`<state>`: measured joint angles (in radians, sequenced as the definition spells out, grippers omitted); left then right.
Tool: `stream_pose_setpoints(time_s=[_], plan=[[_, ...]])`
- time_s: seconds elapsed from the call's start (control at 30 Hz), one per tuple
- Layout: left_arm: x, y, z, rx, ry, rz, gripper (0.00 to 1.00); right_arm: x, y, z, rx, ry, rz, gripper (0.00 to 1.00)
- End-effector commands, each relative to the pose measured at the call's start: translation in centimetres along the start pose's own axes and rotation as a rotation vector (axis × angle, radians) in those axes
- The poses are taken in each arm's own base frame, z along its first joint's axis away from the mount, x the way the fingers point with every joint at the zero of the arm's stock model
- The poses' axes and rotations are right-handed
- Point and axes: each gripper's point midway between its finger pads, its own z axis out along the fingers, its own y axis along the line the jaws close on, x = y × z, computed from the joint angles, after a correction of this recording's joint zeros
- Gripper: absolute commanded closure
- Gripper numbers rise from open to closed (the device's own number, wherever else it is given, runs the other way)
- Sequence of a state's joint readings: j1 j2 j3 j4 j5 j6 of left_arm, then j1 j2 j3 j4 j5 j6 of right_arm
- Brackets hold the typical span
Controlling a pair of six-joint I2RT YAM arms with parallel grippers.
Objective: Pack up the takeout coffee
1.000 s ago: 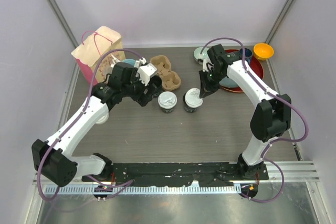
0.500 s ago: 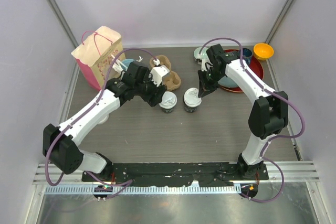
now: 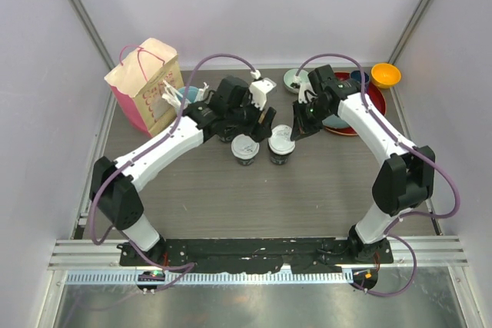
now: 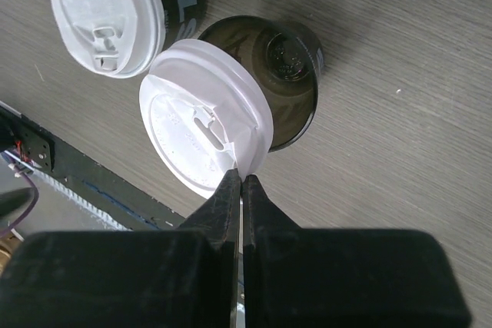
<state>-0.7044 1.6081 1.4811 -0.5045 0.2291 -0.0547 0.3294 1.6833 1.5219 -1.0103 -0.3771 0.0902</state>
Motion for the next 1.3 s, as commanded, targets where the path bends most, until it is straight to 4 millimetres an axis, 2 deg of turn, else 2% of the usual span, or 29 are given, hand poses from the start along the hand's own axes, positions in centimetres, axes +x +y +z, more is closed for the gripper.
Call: stream_pose_setpoints(time_s=[0.0,0.2,0.33,0.5,0.7,0.83,1.0,1.1,1.2,1.27], plan=[[-1.8,-0.8,1.6,0.008,-0.047,-0.004,0.29,-0.8,1.4,-2.0,-0.046,-0.09,-0.03,0.99],[-0.6,-2.0,3.1,0.09,-0.011,-0.042,0.28,-0.2,2.1,-2.6,-0.077,-0.099,-0.047,0.99],[-0.3,-0.9,3.6,0.041,-0.011,-0.081,0.27,-0.2,2.3,-2.6,-0.093,-0.113,-0.035,0.99],[0.6,-1.6,4.5,0.099,0.025,-0.154,0.26,-0.5,3.2,-3.3,-0.125,-0.153,-0.039,0.99],[1.3,-2.5,5.0,0.2,0.06,-0.243,0.31,-0.7,3.2,-3.8,-0.114,-0.178,-0.048,0.99],[1.2,-3.2,4.7,0.273,0.069,-0.291,0.51,-0.5,3.0,-3.6,-0.111,-0.172,-0.051,0.99],[1.6,-4.2,4.2,0.335,0.079,-0.308,0.64,-0.2,2.7,-3.5,-0.099,-0.169,-0.058,0.99],[1.5,-4.3,3.9,0.348,0.081,-0.32,0.85,-0.1,2.4,-3.4,-0.082,-0.167,-0.057,0.99],[1.5,-4.1,3.7,0.346,0.077,-0.323,0.96,0.0,2.3,-3.5,-0.079,-0.172,-0.064,0.99],[1.6,-4.1,3.6,0.352,0.079,-0.326,1.0,-0.3,2.5,-4.0,-0.084,-0.201,-0.085,0.99]])
